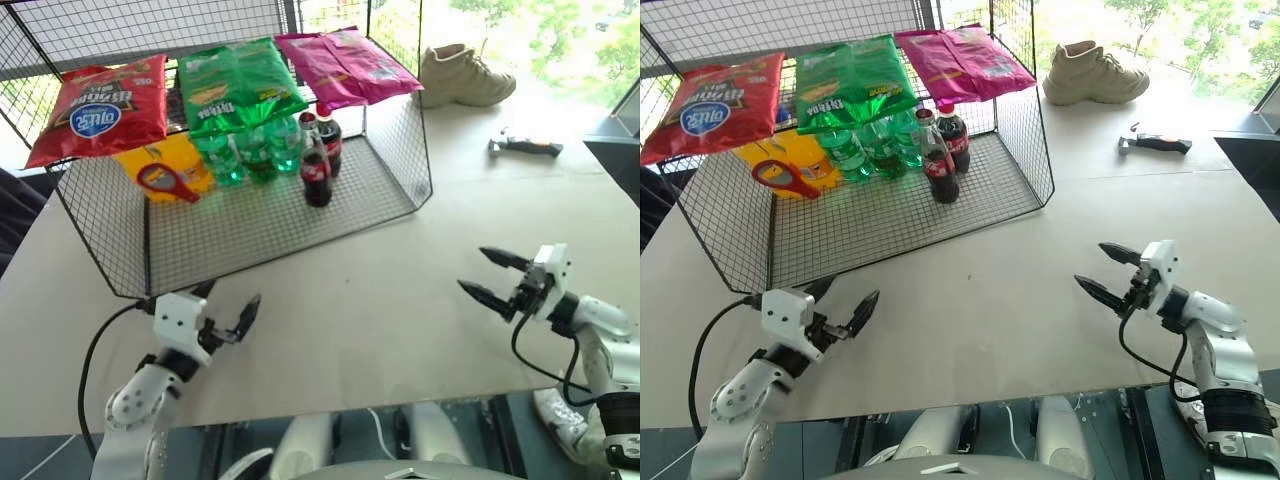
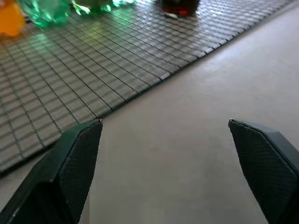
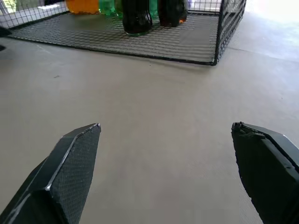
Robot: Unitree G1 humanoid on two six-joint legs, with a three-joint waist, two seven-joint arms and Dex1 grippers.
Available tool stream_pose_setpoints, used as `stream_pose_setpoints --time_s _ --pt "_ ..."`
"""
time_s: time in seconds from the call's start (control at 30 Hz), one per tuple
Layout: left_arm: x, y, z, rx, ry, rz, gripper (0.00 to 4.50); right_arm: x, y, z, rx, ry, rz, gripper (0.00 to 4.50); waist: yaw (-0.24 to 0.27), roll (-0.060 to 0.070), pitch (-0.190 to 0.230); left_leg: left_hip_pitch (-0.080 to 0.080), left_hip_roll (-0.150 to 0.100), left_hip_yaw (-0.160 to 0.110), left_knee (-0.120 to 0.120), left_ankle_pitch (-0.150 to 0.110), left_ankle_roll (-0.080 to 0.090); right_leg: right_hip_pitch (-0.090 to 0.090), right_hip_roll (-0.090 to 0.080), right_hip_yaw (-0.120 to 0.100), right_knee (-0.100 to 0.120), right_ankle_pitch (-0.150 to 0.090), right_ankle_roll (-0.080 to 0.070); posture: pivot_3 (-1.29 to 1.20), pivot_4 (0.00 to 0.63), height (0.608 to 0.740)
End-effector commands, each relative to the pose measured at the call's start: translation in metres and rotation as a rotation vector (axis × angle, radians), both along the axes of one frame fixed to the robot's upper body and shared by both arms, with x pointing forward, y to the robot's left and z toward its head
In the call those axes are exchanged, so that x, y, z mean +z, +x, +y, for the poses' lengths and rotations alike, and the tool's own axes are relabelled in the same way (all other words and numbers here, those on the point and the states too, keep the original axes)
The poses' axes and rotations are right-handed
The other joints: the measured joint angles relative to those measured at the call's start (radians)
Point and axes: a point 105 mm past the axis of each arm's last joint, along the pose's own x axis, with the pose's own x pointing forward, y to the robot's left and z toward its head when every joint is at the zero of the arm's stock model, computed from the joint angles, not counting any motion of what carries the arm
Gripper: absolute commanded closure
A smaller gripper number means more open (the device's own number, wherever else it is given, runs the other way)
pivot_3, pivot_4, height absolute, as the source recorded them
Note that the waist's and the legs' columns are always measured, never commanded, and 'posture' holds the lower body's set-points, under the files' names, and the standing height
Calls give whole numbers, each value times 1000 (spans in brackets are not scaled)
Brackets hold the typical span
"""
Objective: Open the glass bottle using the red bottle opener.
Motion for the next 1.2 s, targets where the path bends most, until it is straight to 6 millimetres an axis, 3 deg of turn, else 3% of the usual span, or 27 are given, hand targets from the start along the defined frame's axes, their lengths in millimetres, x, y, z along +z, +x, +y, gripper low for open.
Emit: stream_pose_setpoints --time_s 0.03,0.17,0.43,0.73,0.97,1.2 --pt "21 9 14 96 -5 -102 33 25 -5 24 52 45 -72 0 0 0 0 0 0 0 0 0 0 0 0 0 0 0 0 0 150 740" --pt "53 27 32 223 -16 -231 33 52 -19 71 116 96 -120 0 1 -1 0 -1 -1 -2 0 0 0 -1 0 0 1 0 0 0 150 740" --pt "80 46 55 363 -3 -325 33 75 -45 117 130 86 -121 0 2 -3 -2 -1 -4 -3 0 3 -5 -1 1 -2 2 0 0 0 150 740" --pt "90 79 56 369 -68 -335 33 86 -43 123 -53 -55 -239 0 1 -5 -3 -1 -5 -5 1 4 -6 -1 1 -5 3 0 1 0 150 740" --pt "101 101 54 344 -93 -361 33 91 -47 127 -85 -73 -298 0 -1 -6 -4 -1 -6 -5 1 4 -6 -1 1 -4 3 0 1 0 150 740" --pt "109 109 55 343 -103 -394 33 93 -47 131 -76 -84 -338 0 -2 -7 -4 -1 -6 -5 1 4 -6 -1 1 -5 3 0 1 0 150 740"
